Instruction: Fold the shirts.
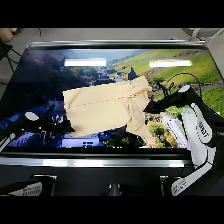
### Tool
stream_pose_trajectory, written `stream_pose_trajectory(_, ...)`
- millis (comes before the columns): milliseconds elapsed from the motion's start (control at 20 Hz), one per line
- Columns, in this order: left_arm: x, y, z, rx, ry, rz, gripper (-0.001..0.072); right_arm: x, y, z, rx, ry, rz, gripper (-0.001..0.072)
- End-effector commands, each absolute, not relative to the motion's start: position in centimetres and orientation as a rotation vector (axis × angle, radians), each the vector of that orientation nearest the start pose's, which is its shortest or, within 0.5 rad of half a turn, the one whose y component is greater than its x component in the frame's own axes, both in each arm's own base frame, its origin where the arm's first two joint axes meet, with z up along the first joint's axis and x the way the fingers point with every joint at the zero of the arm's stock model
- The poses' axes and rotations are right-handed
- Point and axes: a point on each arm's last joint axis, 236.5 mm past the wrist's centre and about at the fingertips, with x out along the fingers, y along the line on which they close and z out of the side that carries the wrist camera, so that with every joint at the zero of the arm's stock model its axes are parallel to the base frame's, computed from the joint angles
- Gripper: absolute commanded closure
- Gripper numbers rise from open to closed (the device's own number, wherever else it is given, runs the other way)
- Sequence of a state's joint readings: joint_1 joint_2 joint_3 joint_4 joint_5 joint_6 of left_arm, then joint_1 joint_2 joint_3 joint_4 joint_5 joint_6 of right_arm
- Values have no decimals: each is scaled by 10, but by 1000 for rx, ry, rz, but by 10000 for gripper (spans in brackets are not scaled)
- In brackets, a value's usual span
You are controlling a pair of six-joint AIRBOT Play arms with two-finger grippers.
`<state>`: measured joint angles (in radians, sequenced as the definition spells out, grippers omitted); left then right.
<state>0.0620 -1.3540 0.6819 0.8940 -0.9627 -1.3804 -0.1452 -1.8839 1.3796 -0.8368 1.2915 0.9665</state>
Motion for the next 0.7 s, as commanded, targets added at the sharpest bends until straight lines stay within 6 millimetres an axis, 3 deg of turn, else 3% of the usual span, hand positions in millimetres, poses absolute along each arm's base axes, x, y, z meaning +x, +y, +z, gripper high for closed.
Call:
stream_pose_trajectory(0,306,-102,-103,-598,1444,-241,682,428,102,-103,483,1403,702,696)
stream_pose_trajectory(100,334,-96,-62,-532,1311,-273,683,443,95,-70,341,1300,749,697)
stream_pose_trajectory(150,352,-90,-29,-482,1211,-283,683,454,90,-40,261,1227,754,697)
stream_pose_trajectory(250,383,-69,77,-299,928,-280,684,475,73,61,47,1016,703,697)
stream_pose_trajectory(300,390,-51,150,-206,755,-233,684,480,61,126,-78,879,643,696)
stream_pose_trajectory(350,385,-31,226,-148,578,-160,683,475,45,206,-220,711,544,696)
stream_pose_trajectory(400,366,-8,311,-112,370,-71,683,457,29,291,-341,529,417,696)
stream_pose_trajectory(450,334,12,385,-118,185,15,683,426,15,369,-431,355,289,696)
stream_pose_trajectory(500,293,27,449,-162,14,85,683,381,6,445,-483,164,167,697)
stream_pose_trajectory(550,256,29,491,-199,-108,100,683,336,6,498,-516,4,93,697)
stream_pose_trajectory(600,225,23,519,-206,-196,82,683,291,6,535,-542,-113,34,697)
stream_pose_trajectory(650,204,17,533,-213,-243,60,683,259,9,553,-554,-176,6,697)
